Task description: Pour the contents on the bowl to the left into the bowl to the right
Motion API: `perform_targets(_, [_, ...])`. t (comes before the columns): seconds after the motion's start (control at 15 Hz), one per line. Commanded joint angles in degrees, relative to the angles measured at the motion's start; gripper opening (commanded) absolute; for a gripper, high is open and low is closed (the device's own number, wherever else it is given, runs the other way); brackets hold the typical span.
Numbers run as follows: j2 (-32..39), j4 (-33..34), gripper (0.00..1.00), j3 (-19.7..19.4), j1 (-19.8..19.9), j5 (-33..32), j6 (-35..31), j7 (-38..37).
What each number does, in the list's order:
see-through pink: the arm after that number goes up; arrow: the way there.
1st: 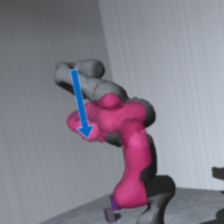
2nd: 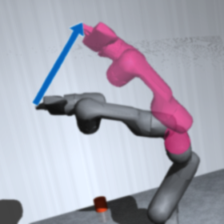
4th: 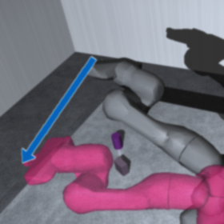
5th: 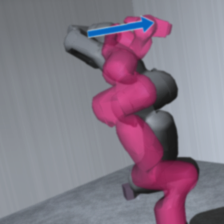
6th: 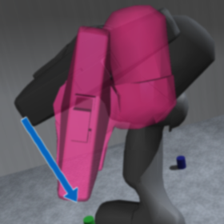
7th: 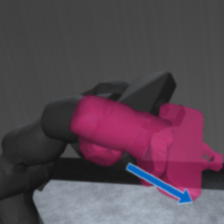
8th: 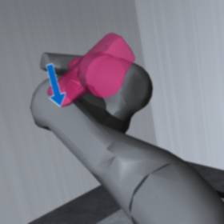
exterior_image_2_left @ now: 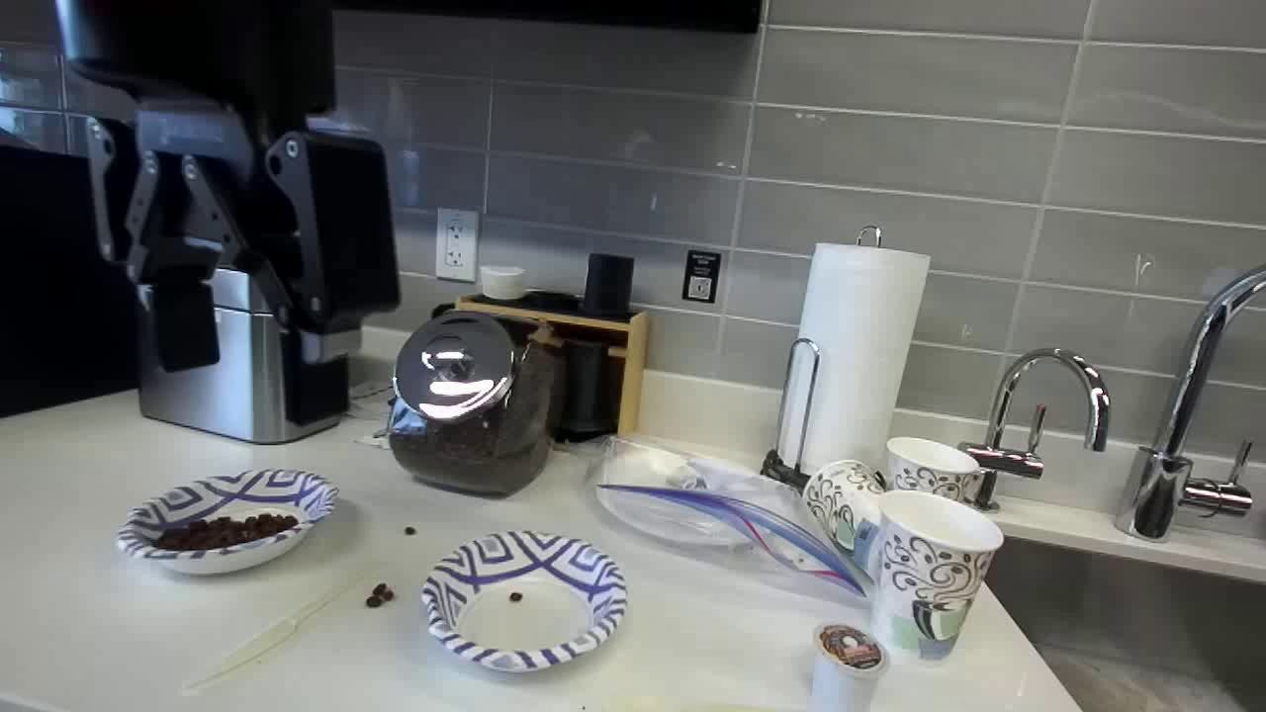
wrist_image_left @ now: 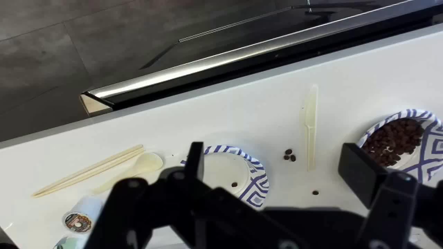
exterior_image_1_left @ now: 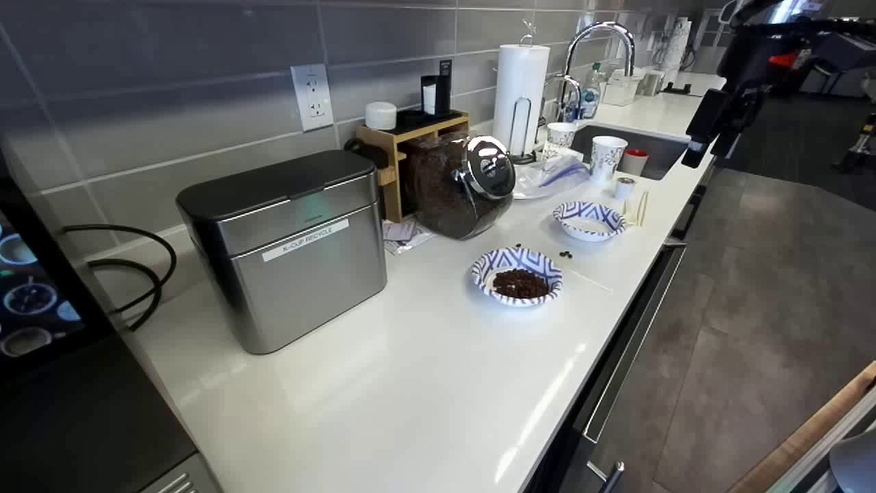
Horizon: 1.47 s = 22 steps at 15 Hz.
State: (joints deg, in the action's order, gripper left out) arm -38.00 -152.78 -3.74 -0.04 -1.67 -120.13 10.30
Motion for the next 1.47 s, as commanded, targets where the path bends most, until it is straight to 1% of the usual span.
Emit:
perform_targets(0.0, [0.0,0.1,1.0,-0.1,-0.1,-0.1,0.2,-0.1])
perform_targets(0.13, [0.0,0.1,1.0,-0.1,-0.1,-0.1,0.2,-0.1])
perform_targets(0.2, [3.7,1.2,1.0,0.7,-0.3,2.1,1.0,-3.9])
perform_targets(0.27, [5.7,1.5,1.0,1.2,-0.2,3.8,1.0,-6.9])
perform_targets(0.33, [7.0,0.3,1.0,3.2,1.1,2.8,-3.7,-11.6])
perform_targets(0.53, [11.8,0.6,1.0,5.5,1.2,4.7,-7.7,-21.1])
perform_targets(0.8, [17.9,0.2,1.0,8.3,0.9,8.2,-16.1,-33.3])
perform_targets(1.0, [22.7,-0.4,1.0,8.6,0.3,13.1,-24.2,-38.4])
perform_targets(1.13, [25.5,-0.6,1.0,8.9,0.3,14.7,-29.9,-40.6])
perform_targets(1.27, [28.6,-0.3,1.0,9.0,-0.1,15.7,-33.9,-41.6])
perform_targets(1.4, [31.4,0.4,1.0,8.8,-1.1,17.6,-36.0,-41.0])
